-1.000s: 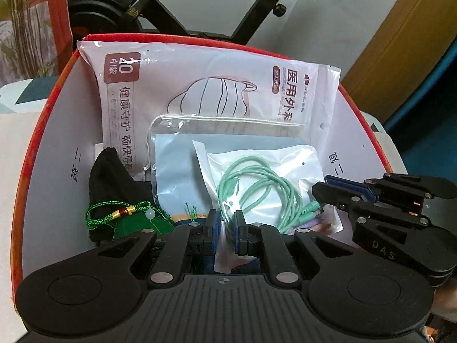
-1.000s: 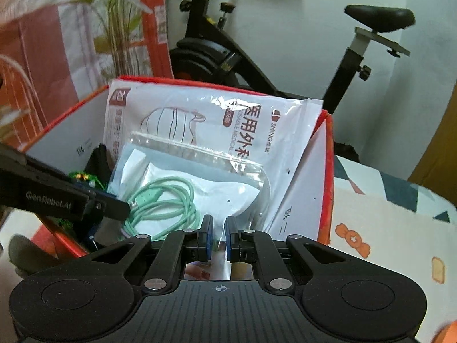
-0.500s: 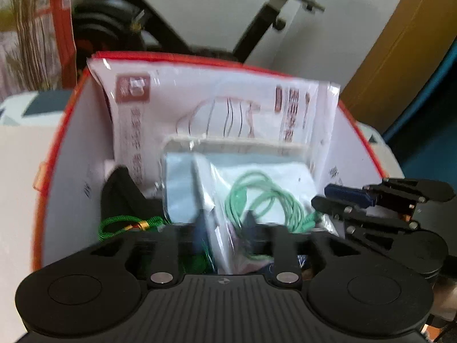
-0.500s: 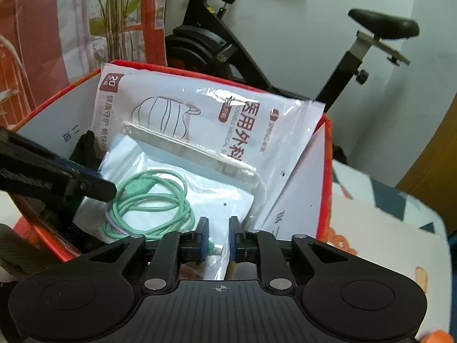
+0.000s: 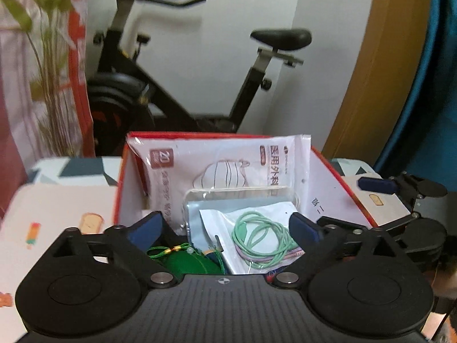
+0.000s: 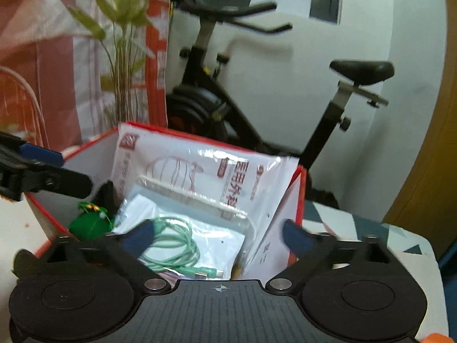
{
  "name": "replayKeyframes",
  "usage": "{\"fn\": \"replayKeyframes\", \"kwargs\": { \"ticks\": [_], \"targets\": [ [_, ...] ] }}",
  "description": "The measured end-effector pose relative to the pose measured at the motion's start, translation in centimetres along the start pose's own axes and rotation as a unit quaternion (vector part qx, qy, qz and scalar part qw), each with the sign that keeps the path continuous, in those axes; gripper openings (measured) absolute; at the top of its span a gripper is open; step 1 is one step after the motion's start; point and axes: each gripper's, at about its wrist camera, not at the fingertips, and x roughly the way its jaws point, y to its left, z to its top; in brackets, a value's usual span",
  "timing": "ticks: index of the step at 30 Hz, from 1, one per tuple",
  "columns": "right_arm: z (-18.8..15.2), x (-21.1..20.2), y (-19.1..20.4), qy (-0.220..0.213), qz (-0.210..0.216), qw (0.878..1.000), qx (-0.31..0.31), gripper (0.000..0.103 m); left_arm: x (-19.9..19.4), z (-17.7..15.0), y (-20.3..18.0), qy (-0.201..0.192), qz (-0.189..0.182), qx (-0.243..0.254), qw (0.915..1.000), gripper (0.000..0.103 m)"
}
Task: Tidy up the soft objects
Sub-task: 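Move both grippers back down to the black eye mask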
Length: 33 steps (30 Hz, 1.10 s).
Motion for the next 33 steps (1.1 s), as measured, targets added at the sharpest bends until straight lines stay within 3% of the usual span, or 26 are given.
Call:
{"fn": "replayKeyframes", "kwargs": {
  "ticks": [3,9,15,19,23,33],
  "targets": [
    [-0.5,-1.8,-0.3,-0.03,0.006,0.999,0.015,0.103,-1.8,-1.0,-0.6,-0.013,0.016,0.014,0.9997,0.101],
    [-1.9,-4.6,-0.7,-0.048,0.015,0.997,0.051,0.103,-5.2,-4.4,-1.1,-0.03,0.04,0.02,0.9986,0.103],
    [-4.9,-7.0,-0.1,-0.064,0.021,0.995,0.07,0.103,-6.2,-9.1,-0.9,0.024,0.03,-0.01,0.9992,0.103],
    [-7.5,-7.5,0.1,-0.046,0.04,0.994,0.096,0.103,-6.2,-12.2,-0.6,0.057,0.034,-0.019,0.9976,0.103],
    [-10.2,-7.5,0.9,-0.026,0.047,0.993,0.108,0.103,-5.8,-14.2,0.4,0.08,0.03,-0.058,0.9947,0.102],
    [-15.1,-6.5,3.3,0.027,0.062,0.992,0.109,0.101,-5.4,-16.2,1.1,0.089,0.061,-0.088,0.9902,0.102]
  ]
}}
